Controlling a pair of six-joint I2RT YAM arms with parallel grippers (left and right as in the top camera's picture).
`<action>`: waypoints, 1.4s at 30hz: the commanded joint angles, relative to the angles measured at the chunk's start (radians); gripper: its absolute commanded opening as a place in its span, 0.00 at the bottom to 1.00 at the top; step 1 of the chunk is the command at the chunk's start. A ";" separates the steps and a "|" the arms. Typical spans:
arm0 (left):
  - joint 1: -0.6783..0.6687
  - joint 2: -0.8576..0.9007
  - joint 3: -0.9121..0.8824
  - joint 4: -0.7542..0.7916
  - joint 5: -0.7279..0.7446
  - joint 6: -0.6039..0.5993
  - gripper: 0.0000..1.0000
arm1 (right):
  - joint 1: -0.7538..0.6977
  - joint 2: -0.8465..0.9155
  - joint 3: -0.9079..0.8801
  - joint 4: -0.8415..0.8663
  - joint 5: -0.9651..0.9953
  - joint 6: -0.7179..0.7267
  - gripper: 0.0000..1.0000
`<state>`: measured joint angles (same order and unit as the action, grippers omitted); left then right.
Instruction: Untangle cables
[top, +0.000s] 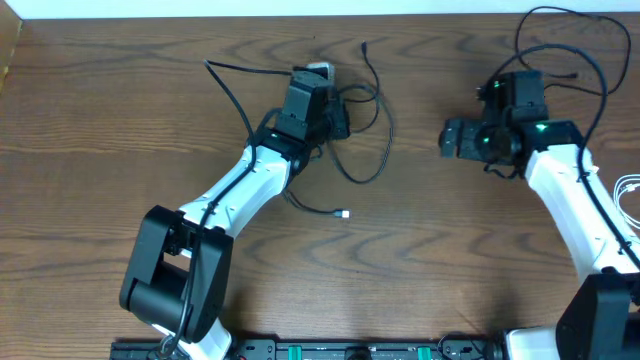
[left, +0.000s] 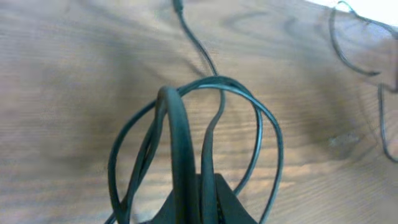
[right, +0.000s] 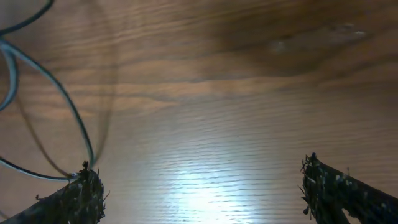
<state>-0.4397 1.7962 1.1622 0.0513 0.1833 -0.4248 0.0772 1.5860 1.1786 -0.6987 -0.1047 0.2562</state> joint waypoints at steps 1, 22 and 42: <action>-0.047 0.037 0.035 0.050 0.019 0.029 0.08 | -0.037 -0.023 0.000 0.000 -0.032 0.029 0.99; -0.105 0.044 0.238 -0.225 0.189 0.344 0.07 | -0.090 -0.025 0.000 -0.046 -0.062 0.027 0.99; -0.101 0.297 0.238 0.217 0.266 0.154 0.08 | -0.090 -0.024 0.000 -0.042 -0.033 0.029 0.99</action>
<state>-0.5442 2.1170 1.3880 0.2512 0.4099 -0.1806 -0.0093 1.5845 1.1786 -0.7403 -0.1448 0.2779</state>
